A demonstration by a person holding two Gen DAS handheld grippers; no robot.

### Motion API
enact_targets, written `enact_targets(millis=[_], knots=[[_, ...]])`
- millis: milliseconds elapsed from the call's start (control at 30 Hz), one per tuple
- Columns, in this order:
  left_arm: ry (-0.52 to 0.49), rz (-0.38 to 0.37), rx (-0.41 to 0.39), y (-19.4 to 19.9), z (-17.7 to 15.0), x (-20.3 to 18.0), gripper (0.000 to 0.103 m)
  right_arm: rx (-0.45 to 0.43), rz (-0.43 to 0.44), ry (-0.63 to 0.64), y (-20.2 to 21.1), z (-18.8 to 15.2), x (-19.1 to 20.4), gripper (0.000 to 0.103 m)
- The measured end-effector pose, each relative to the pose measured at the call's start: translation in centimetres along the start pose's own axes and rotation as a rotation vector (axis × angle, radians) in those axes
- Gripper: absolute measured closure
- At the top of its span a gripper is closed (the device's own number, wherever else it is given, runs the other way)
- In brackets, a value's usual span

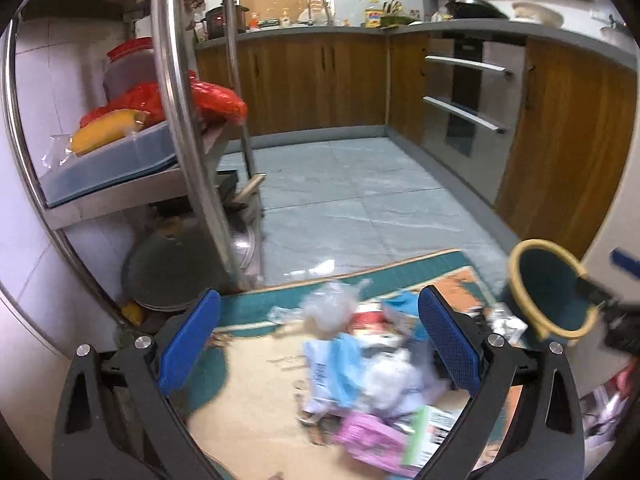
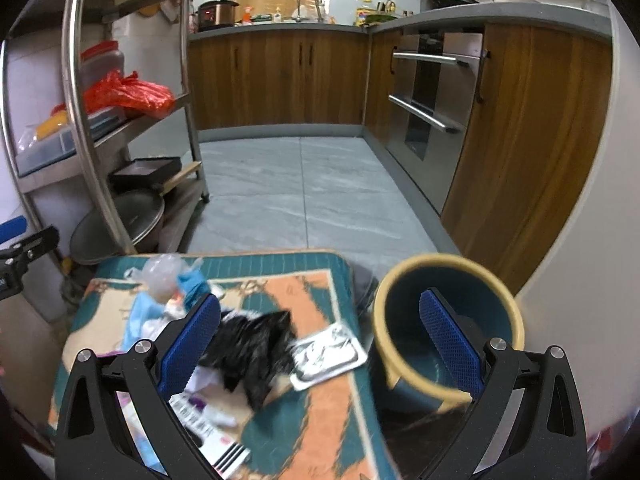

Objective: Collect trash
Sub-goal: 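Grasp the black plastic bag with the right tool while the left tool grasps the clear plastic bag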

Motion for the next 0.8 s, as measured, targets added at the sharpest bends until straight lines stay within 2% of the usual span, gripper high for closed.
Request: enact_targets(millis=[133,267,467,533,700,800], knots=[[0.054,0.019,0.100,-4.0,-0.9,2.2,0.006,0.026,0.050,0.002,-2.5,0.5,-1.0,0.004],[0.069,0.033,0.145,-6.8,-1.7,3.1,0.007,0.066,0.049,0.047,-5.0,-0.3,-0.5,0.005],[0.037,0.019,0.188,-11.1,-2.2,2.9,0.013,0.148,0.129,0.035,-7.9,-2.0,1.5,0.009],[0.009,0.002,0.211,-12.5,-2.5,2.0,0.021,0.156,0.157,0.051,-8.2,-2.4,2.4,0.014],[-0.032,-0.055,0.236,-15.6,-2.7,-0.3,0.026,0.205,0.197,0.068,-9.2,-3.7,3.8,0.026],[-0.034,-0.088,0.246,-16.9,-2.7,-1.2,0.035,0.253,0.203,0.067,-10.3,-4.6,4.3,0.034]])
Point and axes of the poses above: each gripper's, at about its wrist camera, not at the fingertips, and y roughly against the way its jaws point, x to its left, z to its top, the point moved 3 cm from there along -y, roughly the way its jaws point, and after that the axes turned 5 degrees about -y, right-handed, at the moved point
